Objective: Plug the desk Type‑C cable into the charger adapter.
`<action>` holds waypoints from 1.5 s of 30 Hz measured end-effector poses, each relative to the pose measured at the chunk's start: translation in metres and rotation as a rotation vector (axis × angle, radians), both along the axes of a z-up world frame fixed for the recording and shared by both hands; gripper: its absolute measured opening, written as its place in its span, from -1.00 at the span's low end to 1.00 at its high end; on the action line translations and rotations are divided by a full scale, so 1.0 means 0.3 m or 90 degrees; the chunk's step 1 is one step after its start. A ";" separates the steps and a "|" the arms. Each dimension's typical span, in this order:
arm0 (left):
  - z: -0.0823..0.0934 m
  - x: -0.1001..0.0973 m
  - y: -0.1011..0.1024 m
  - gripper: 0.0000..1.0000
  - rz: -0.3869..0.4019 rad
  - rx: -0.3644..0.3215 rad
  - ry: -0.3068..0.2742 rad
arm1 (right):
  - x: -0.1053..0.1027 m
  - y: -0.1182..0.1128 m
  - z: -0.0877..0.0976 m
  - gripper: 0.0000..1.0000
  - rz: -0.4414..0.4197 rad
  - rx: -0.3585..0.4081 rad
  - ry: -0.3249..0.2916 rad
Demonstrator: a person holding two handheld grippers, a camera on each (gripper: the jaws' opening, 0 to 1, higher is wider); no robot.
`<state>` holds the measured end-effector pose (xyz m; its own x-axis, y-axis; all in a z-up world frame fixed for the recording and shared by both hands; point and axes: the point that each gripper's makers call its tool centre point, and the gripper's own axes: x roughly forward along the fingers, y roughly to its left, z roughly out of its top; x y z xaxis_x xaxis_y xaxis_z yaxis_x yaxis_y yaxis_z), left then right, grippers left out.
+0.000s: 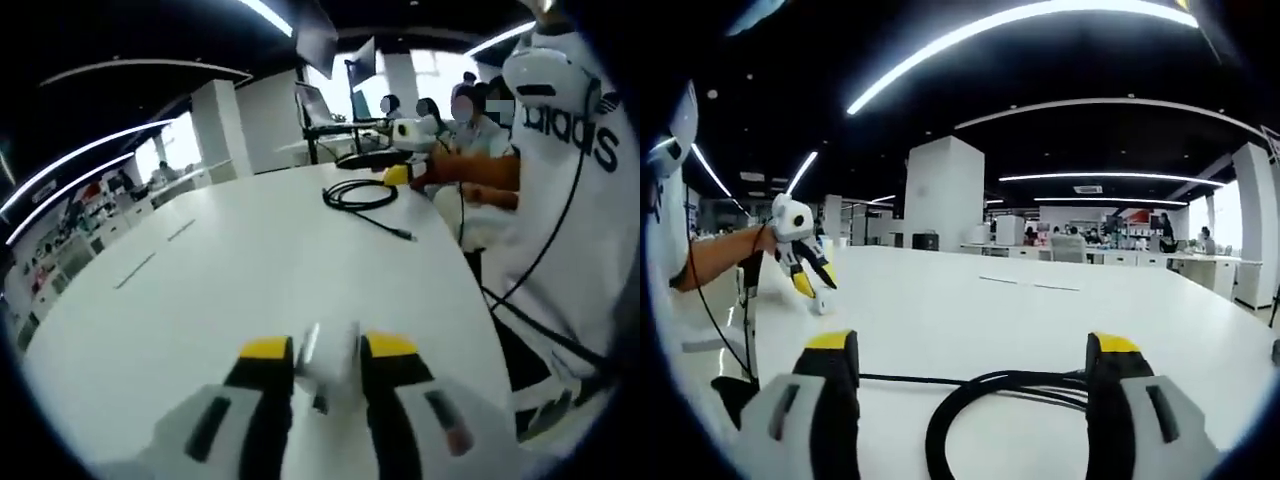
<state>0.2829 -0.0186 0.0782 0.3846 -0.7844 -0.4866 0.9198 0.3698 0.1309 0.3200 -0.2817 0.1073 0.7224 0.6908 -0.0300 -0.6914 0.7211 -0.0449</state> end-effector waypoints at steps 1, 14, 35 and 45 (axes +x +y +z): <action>-0.001 -0.001 -0.003 -0.52 -0.003 -0.003 0.007 | 0.000 0.000 0.002 0.91 -0.001 -0.003 -0.003; 0.001 0.004 -0.015 -0.54 -0.013 -0.029 0.062 | -0.003 0.009 0.027 0.90 0.001 -0.007 -0.016; -0.050 0.008 -0.026 -0.50 -0.022 0.089 0.163 | -0.008 0.009 0.024 0.88 0.009 -0.003 -0.011; -0.069 0.002 -0.031 -0.49 -0.038 0.157 0.174 | -0.006 0.014 0.051 0.85 0.024 -0.013 -0.022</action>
